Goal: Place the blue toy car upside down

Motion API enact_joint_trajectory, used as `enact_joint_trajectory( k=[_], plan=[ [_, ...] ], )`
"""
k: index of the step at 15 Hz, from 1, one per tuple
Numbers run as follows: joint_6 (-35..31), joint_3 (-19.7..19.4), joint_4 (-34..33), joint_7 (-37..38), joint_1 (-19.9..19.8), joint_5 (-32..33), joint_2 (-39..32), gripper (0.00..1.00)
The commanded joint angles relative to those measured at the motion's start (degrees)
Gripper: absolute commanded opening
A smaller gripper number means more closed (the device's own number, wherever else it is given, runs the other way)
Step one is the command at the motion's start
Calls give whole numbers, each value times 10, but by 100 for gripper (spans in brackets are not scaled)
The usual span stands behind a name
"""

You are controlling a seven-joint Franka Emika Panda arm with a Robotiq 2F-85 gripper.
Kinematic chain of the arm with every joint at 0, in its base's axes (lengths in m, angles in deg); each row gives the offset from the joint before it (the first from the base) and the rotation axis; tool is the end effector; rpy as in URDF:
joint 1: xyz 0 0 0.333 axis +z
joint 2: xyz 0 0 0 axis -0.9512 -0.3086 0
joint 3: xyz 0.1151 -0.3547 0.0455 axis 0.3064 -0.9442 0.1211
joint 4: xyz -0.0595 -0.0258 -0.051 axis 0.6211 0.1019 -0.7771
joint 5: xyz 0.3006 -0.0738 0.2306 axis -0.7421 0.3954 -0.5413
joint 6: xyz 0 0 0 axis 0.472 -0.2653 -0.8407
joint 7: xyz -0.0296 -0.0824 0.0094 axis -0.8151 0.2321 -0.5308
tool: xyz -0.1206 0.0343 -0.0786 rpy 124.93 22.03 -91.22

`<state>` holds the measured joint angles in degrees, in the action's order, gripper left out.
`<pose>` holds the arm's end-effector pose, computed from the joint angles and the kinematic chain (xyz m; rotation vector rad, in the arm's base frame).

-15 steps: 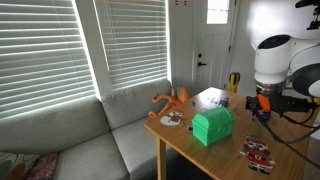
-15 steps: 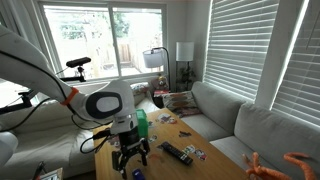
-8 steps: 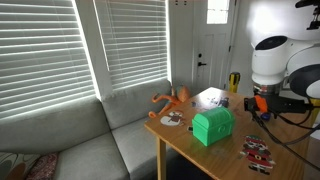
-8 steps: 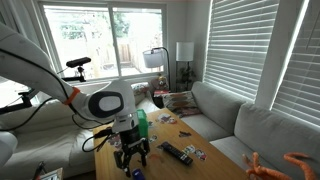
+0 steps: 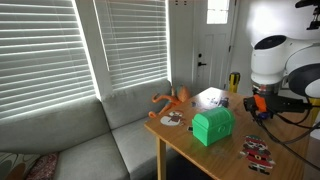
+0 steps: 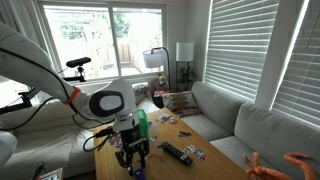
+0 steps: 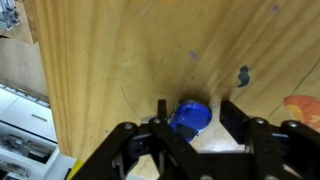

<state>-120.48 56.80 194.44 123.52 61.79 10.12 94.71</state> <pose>0.4116 -0.0660 0.3649 2.2209 -1.6185 0.3472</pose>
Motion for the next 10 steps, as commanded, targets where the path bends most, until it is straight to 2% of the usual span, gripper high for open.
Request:
enact_joint_trajectory(
  k=[1,4,10],
  plan=[
    [-2,-10,-4,22,11,13,-12,34],
    [1,-10,-9,20,14,11,-11,12],
    [0,-21,-13,-4,18,-24,3,11]
  ],
)
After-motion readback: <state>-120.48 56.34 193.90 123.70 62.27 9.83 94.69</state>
